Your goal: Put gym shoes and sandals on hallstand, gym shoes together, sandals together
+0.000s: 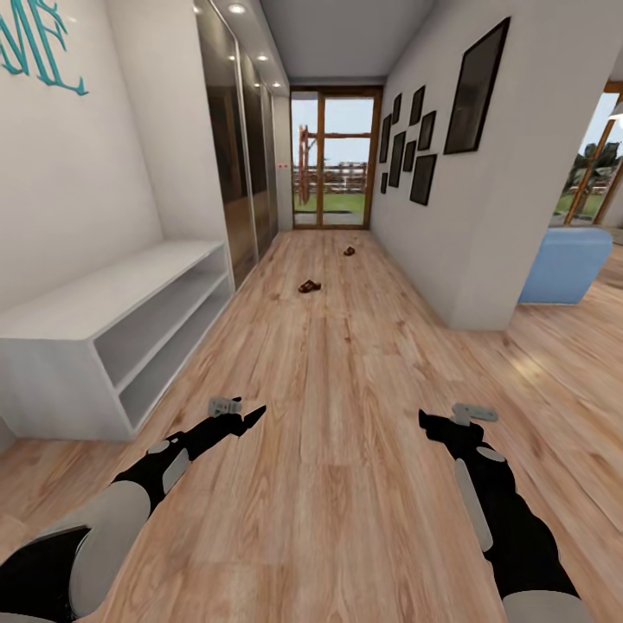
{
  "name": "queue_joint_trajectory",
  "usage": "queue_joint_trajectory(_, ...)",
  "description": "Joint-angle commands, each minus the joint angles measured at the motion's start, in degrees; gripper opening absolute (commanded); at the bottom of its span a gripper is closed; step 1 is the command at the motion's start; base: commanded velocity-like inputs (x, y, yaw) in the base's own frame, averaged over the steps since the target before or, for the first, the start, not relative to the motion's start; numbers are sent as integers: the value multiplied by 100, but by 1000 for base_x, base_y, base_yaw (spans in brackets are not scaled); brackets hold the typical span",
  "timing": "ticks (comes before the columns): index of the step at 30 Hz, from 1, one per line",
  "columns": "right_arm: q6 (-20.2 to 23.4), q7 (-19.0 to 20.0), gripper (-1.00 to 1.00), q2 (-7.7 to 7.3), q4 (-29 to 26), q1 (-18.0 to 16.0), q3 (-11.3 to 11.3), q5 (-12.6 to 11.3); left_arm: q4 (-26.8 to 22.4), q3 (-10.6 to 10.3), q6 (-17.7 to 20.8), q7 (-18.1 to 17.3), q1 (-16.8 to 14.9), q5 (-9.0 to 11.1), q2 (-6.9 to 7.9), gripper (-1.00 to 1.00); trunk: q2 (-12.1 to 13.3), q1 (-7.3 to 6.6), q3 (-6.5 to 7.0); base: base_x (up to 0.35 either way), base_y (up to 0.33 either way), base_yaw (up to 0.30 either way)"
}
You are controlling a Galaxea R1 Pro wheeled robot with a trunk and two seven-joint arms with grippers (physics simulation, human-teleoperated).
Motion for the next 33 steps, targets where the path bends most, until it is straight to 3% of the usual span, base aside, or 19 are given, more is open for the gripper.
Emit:
queue_joint_trajectory(1, 22, -44, 100, -3, -7, -3, 7, -58, 7, 25, -20, -23, -4, -14, 0, 100, -2, 2, -6, 347, 0, 0)
queue_joint_trajectory(33, 22, -45, 100, -3, -9, -3, 7, -51, 7, 25, -20, -23, -4, -14, 0, 100, -2, 2, -6, 346, -60, 0)
